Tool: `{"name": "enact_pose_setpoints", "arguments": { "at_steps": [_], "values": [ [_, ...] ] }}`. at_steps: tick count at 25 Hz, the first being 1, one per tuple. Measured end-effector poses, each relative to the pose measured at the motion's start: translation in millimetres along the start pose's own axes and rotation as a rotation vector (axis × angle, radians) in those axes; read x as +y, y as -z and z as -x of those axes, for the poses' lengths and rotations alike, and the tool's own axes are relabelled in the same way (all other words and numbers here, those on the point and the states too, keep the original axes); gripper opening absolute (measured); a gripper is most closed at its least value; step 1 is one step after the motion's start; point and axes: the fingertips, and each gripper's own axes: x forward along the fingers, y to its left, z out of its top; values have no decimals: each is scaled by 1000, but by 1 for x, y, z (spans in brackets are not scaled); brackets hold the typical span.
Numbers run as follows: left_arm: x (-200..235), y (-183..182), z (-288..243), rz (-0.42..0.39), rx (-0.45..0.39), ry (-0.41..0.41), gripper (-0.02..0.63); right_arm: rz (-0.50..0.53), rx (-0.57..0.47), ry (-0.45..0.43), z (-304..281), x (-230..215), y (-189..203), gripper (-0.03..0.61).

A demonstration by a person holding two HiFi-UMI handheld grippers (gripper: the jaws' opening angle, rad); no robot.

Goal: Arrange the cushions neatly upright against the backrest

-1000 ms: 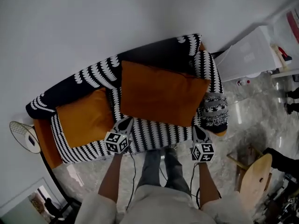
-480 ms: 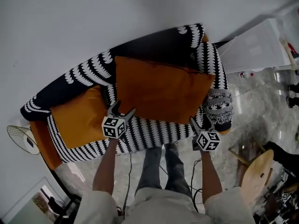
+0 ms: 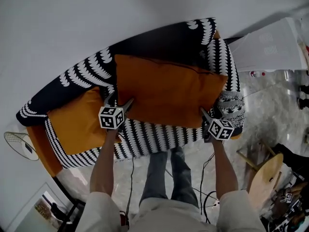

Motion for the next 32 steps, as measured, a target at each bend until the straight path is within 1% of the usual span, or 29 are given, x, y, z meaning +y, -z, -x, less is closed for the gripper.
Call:
{"name": "enact_pose_setpoints", "arguments": {
  "at_steps": [6,9,11,14,15,18,20,22,24,27,32],
  "values": [
    [5,1,-25,-40,70,63,399,34,101,-33,-30,-8,2,382],
    [5,1,-37,-52,110,87,397,36,129,-43,-39,-9,1,382],
    [6,0,-42,-56,120,90,397,43,141,-46,-42,-8,0,379],
    [4,1,-41,-59,120,96,394,53,154,-53,-44,-3,2,322],
    [2,1,-40,-60,118,102,375,58,157,-52,-44,-2,3,308],
    [-6,-1,-33,-64,106,105,255,73,162,-50,-42,4,2,234],
    [-11,-3,-27,-56,90,100,197,84,167,-49,-39,8,2,183],
    [-19,-5,-23,-36,67,105,162,94,166,-42,-32,9,1,144],
    [-25,-6,-15,-21,46,109,135,106,154,-38,-24,12,0,132],
    [-26,-3,2,12,22,101,115,121,127,-52,-15,22,-2,123],
    [-39,25,41,62,7,83,110,208,121,-74,10,37,-5,120]
  ]
}}
